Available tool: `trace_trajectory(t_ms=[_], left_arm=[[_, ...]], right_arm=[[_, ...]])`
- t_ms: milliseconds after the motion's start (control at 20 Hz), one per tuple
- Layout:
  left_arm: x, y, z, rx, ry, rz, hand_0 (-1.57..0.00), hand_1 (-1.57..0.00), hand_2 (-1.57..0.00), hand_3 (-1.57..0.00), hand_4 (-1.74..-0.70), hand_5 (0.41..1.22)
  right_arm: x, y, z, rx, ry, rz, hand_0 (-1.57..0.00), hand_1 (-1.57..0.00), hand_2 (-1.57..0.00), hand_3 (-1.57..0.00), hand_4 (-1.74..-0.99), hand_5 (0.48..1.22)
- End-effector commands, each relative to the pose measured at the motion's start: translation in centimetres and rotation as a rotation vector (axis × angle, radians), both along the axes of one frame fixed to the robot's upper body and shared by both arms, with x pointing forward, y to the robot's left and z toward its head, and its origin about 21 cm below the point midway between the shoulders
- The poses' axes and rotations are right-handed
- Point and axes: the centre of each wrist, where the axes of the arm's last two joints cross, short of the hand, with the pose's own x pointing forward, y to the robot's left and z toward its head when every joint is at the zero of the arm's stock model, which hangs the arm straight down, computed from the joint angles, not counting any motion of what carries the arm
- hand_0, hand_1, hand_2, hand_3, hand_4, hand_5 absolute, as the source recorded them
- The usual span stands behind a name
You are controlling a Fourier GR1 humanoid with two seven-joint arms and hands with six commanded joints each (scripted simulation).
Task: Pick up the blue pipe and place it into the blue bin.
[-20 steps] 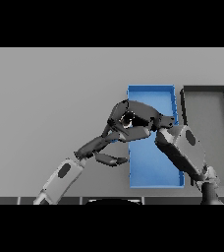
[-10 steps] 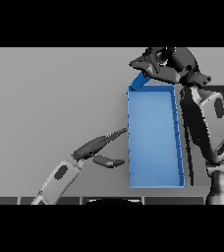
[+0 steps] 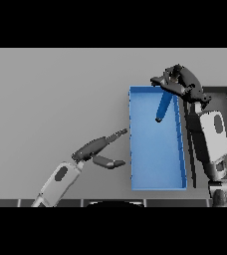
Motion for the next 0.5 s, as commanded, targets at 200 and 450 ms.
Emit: trace_trajectory(t_ms=[200,450], left_arm=[[-0.5,-0.4,-0.1,-0.012,-0.015,-0.012,0.0,0.0,0.0,0.0,-0.88,0.463],[-0.1,-0.5,0.2,-0.007,0.001,-0.004,0.0,0.0,0.0,0.0,-0.89,0.455]], right_arm=[[-1.3,-1.5,-5.4,-0.085,0.219,-0.057,-1.57,-1.57,-1.57,-1.57,-1.694,1.124],[-2.3,-1.8,-9.8,-0.177,0.398,-0.081,-1.56,-1.46,-1.39,-1.12,-1.547,1.133]])
